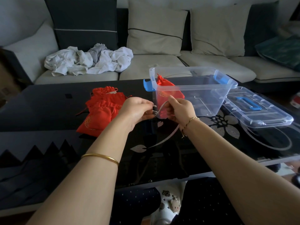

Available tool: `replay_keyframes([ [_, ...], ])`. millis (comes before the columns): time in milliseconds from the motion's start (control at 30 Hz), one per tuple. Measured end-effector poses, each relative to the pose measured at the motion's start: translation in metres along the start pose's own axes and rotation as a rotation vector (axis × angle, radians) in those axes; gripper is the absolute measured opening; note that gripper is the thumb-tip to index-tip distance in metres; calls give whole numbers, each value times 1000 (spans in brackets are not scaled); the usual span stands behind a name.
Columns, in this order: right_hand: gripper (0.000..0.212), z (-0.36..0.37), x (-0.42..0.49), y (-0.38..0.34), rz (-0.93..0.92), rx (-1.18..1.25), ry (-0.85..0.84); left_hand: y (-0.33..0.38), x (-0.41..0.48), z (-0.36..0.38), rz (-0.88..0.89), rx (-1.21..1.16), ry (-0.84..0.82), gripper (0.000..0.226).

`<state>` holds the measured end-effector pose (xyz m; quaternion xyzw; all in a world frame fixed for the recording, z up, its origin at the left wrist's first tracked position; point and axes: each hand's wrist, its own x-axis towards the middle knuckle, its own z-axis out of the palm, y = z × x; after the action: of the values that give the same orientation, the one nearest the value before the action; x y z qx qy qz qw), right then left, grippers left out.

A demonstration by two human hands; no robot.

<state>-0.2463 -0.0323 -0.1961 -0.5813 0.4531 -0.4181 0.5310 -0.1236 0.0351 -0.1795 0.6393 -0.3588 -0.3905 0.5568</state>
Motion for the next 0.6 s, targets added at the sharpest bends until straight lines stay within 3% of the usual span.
replay_keyframes([
  [300, 37, 9, -7, -7, -336, -308, -130, -3, 2, 5, 3, 260, -150, 1],
  [367, 39, 10, -7, -8, -303, -274, -139, -4, 2, 5, 3, 250, -132, 6],
  [467, 46, 7, -5, -9, -77, -143, -183, -5, 1, 2, -29, 142, -126, 9],
  [600, 18, 1, -6, -4, 68, -227, -364, -5, 2, -1, -41, 52, -110, 10],
])
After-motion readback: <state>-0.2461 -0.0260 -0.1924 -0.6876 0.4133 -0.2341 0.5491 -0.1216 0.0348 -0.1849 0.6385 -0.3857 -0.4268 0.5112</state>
